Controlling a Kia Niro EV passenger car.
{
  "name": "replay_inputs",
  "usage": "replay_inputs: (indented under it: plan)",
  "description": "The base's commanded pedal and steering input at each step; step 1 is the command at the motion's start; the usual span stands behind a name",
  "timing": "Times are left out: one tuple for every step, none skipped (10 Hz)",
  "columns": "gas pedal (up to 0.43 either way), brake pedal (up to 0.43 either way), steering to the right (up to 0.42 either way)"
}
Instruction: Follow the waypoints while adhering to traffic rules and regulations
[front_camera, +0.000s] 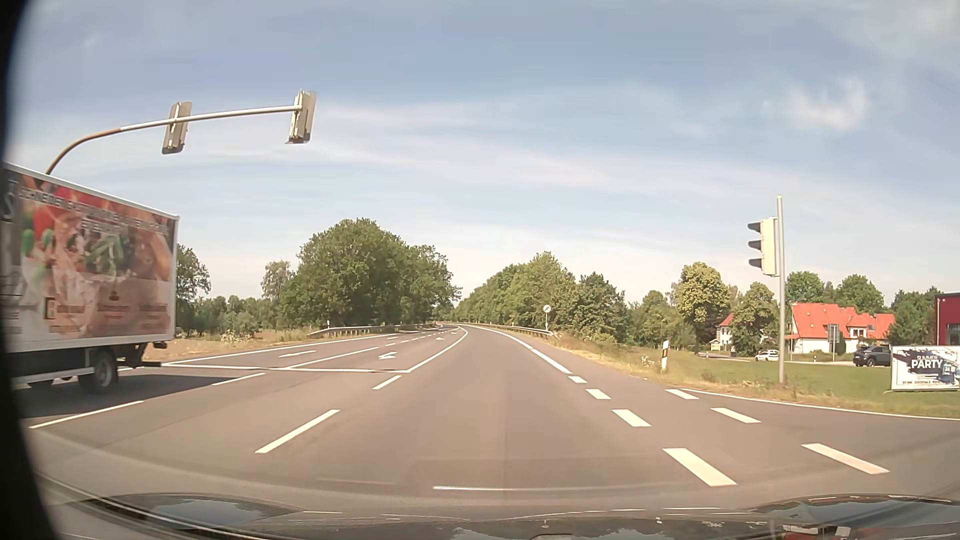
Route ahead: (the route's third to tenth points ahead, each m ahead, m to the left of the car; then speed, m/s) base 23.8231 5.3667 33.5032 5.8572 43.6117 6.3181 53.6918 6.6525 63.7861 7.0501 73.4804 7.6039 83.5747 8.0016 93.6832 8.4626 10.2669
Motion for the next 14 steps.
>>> replay_inputs:
  plan:
    - [0.409,0.000,-0.011]
    - [0.409,0.000,-0.011]
    - [0.409,0.000,-0.011]
    - [0.409,0.000,-0.011]
    - [0.409,0.000,-0.011]
    - [0.409,0.000,-0.010]
    - [0.398,0.000,-0.010]
    - [0.398,0.000,-0.009]
    - [0.398,0.000,-0.009]
    - [0.398,0.000,-0.008]
    - [0.398,0.000,-0.008]
    - [0.398,0.000,-0.008]
    - [0.398,0.000,-0.008]
    - [0.398,0.000,-0.008]
